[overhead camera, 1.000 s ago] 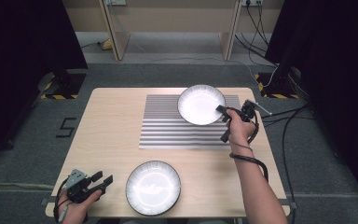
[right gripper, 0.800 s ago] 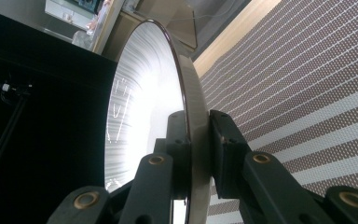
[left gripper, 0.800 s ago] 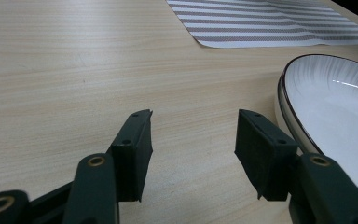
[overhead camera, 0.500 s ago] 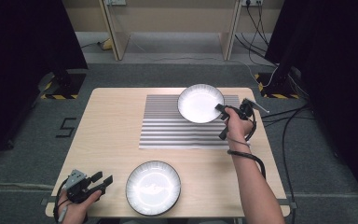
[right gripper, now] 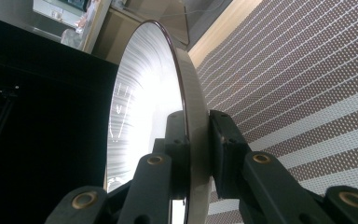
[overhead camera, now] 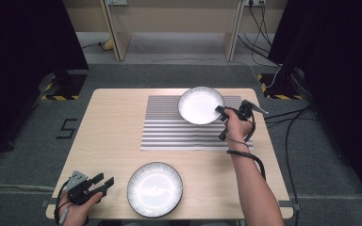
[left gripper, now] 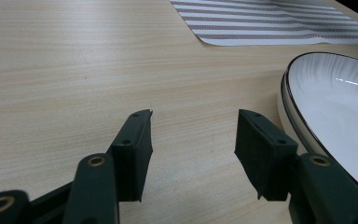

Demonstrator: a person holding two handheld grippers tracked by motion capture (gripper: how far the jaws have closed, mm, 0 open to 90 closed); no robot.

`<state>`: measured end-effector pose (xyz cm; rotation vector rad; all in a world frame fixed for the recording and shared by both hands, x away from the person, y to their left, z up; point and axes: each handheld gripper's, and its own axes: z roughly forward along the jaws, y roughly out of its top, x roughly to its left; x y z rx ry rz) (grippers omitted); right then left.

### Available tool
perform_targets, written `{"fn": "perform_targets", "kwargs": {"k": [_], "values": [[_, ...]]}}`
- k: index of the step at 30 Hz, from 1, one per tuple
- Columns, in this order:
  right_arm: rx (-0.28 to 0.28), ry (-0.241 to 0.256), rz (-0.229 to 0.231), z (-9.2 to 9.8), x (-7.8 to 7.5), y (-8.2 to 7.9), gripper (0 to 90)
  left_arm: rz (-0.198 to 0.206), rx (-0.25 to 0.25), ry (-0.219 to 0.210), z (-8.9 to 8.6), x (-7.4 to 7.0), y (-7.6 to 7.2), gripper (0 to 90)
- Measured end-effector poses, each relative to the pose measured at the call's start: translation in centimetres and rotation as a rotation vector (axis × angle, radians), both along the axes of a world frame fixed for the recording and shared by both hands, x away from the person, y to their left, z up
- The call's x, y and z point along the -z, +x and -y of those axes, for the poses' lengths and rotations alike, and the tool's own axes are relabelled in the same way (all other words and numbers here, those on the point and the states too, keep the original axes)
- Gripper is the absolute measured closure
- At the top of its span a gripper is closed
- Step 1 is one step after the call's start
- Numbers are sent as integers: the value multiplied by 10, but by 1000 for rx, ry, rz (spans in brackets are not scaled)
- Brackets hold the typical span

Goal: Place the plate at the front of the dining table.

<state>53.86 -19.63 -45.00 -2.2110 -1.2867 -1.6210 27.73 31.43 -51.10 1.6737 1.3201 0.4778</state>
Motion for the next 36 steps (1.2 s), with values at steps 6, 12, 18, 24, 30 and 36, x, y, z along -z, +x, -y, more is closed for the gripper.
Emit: {"fn": "perform_targets", "kwargs": {"k": [6,12,18,24,30,36], "values": [[0,-5,-9,-2,4,3,786,-1,2,2,0,0,0,452],[-2,-10,-16,-4,7,5,786,2,4,3,0,0,0,452],[8,-9,-24,-5,11,8,784,2,-1,0,0,0,0,452],[9,-20,-35,-7,14,11,783,2,2,3,0,-1,1,452],[20,-22,-34,-10,17,16,782,2,0,2,-1,-1,1,452],[10,-51,-42,-12,22,20,781,4,0,2,-2,-1,0,452]]}}
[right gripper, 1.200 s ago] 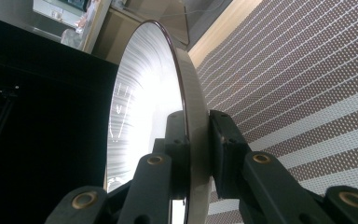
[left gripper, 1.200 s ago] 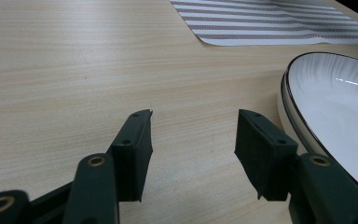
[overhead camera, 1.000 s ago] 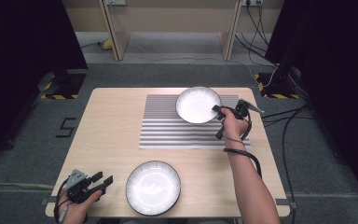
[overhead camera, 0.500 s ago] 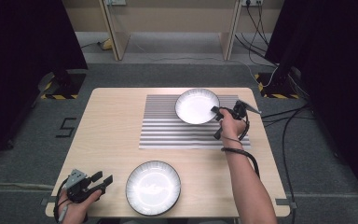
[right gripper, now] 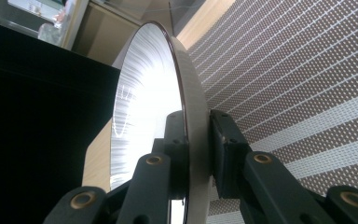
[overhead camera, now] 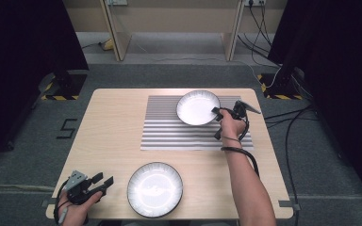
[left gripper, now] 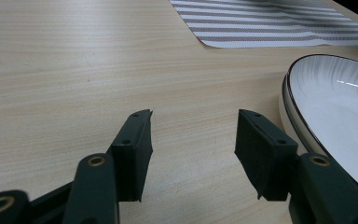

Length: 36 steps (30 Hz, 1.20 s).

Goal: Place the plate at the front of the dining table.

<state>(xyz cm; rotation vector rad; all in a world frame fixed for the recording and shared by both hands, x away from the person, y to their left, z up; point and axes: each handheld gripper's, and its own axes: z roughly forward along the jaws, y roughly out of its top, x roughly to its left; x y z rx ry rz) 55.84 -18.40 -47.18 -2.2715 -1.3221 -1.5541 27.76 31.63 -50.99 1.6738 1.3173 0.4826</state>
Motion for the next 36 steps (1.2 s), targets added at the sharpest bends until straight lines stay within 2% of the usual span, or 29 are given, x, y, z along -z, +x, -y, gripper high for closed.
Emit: {"fn": "perform_targets", "kwargs": {"k": [13,36], "values": [[12,-19,-26,-3,12,5,776,1,-4,0,-2,1,0,452],[4,-42,-54,-6,22,8,772,2,-4,2,-3,0,0,452]]}}
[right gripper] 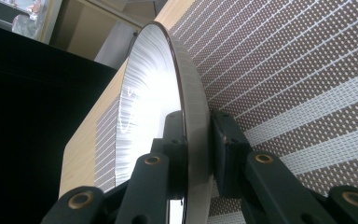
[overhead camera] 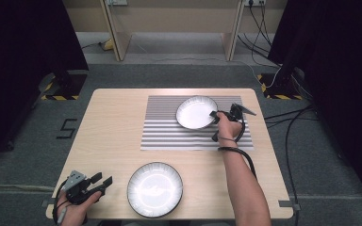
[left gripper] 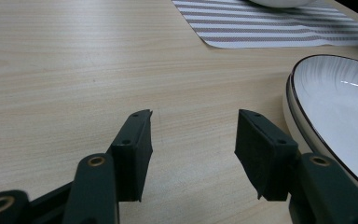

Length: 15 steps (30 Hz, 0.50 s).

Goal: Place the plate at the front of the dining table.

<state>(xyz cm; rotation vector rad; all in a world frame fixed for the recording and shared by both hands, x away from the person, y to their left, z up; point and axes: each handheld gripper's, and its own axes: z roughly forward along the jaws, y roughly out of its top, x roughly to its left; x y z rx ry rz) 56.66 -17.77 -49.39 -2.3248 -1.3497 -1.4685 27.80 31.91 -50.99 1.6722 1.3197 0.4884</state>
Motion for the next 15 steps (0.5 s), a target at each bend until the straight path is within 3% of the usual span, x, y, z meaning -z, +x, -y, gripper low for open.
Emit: {"fn": "perform_targets", "kwargs": {"k": [15], "values": [[12,16,-22,3,7,1,786,0,6,-1,1,0,0,452]]}}
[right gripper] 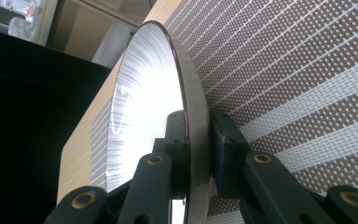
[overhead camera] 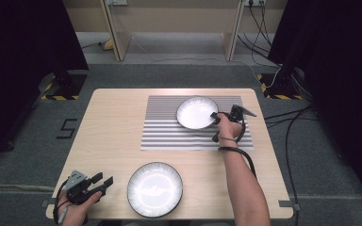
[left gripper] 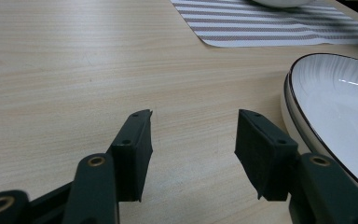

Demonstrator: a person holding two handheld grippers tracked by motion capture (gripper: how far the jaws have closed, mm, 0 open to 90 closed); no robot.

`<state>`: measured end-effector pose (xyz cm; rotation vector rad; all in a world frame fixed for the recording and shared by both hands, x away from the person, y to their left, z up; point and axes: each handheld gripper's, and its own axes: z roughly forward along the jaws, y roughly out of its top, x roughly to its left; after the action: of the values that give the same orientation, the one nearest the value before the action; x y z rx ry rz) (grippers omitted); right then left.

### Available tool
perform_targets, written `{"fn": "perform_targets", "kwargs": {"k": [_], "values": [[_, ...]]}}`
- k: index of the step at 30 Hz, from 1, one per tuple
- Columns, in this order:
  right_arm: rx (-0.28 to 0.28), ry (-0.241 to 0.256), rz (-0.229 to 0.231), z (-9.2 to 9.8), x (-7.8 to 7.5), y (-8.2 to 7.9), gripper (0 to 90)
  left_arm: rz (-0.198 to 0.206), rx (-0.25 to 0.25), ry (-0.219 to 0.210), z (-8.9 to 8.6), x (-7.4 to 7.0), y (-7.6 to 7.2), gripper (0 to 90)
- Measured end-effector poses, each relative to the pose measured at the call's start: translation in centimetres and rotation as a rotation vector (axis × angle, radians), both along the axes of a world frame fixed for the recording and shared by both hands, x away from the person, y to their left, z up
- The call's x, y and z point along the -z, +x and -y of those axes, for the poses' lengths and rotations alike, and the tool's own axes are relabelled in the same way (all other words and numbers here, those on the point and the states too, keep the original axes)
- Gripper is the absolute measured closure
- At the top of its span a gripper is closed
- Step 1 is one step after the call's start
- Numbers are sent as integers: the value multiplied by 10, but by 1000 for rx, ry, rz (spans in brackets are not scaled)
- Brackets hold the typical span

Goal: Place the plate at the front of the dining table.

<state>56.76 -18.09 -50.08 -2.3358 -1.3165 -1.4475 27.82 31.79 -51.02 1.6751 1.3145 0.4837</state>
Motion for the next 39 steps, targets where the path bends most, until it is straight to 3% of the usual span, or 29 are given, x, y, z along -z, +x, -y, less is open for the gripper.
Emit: {"fn": "perform_targets", "kwargs": {"k": [16,23,32,39], "values": [[10,-29,-30,1,6,-1,796,-1,1,0,0,0,0,452],[1,-66,-35,-1,7,-1,764,-1,1,0,0,0,0,452],[13,-105,-36,-4,7,0,662,-1,1,1,0,0,0,452],[7,-136,-15,-1,1,-1,635,0,3,1,0,0,1,452]]}}
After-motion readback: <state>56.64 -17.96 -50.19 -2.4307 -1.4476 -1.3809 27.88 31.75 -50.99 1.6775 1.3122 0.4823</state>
